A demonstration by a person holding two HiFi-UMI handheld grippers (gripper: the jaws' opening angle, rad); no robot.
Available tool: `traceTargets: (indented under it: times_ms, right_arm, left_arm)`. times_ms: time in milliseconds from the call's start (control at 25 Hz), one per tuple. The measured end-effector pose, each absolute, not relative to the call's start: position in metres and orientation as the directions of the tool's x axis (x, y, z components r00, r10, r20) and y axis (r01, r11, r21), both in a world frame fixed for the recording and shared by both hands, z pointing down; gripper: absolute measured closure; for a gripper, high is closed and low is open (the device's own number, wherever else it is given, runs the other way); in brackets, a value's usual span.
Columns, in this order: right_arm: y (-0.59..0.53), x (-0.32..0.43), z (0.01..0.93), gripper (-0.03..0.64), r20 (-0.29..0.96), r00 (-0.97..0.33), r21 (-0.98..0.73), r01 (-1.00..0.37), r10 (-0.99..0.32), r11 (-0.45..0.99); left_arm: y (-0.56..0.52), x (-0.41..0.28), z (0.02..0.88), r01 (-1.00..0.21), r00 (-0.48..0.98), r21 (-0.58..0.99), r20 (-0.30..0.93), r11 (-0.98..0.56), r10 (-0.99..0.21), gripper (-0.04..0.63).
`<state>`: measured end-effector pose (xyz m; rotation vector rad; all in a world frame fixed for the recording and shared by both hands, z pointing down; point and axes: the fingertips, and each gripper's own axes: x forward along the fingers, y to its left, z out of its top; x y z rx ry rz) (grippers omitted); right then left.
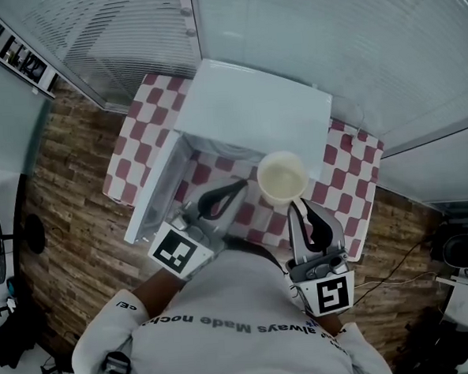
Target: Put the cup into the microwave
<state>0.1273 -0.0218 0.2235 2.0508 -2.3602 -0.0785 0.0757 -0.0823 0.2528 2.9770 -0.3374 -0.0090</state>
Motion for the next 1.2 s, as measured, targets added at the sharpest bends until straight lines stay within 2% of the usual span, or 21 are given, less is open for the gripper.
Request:
traceTargets:
  times_ms: [520,1200]
  right_arm:
    - [-0.065,0.106,0.213,0.579,-0.036,-0.039,0.048,-0.998,-0.999,0.037]
    - [-0.102,0.091,0.259,0.578,0.047,-0.051,0.030,-0.998,-0.998,0.052]
  left_arm:
    - [-0.130,0.052,0.240,-0.146,0.989,0.131,-0.001,-0.980,-0.148,0.591]
    - [-0.172,0.036,0.281,-0.153,0.988,0.183,0.037,-0.971,-0.149,0.591]
